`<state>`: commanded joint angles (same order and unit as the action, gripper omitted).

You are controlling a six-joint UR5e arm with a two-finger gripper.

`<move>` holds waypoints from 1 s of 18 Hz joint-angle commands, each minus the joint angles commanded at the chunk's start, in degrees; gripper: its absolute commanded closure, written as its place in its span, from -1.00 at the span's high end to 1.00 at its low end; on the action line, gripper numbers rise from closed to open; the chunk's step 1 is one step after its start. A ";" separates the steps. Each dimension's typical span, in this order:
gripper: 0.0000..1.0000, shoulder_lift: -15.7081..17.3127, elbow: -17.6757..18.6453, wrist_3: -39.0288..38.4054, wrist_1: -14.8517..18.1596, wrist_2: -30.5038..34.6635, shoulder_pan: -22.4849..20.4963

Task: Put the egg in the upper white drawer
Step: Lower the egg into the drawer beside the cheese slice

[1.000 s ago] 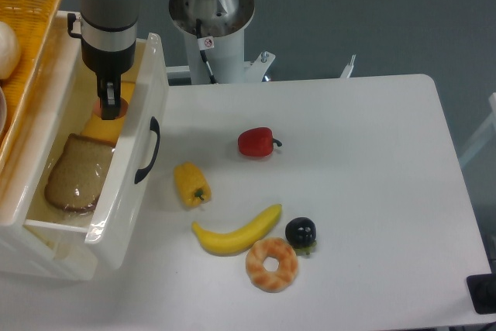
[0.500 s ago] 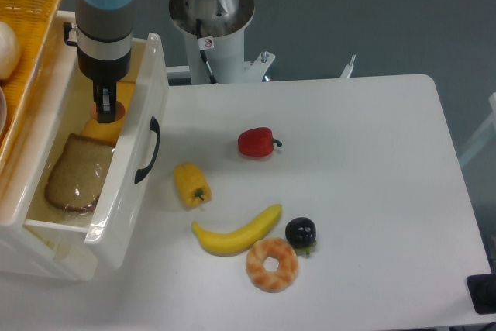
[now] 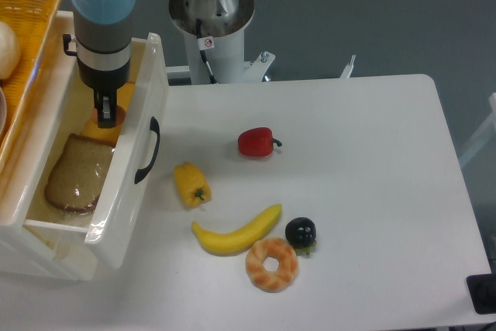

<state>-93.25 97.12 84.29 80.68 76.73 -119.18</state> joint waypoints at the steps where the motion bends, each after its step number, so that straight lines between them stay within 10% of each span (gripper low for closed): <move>1: -0.69 -0.09 0.00 0.00 -0.09 0.00 0.09; 18: -0.49 -0.61 0.26 0.00 0.00 0.09 0.26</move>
<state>-93.87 97.38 84.29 80.68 76.82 -118.92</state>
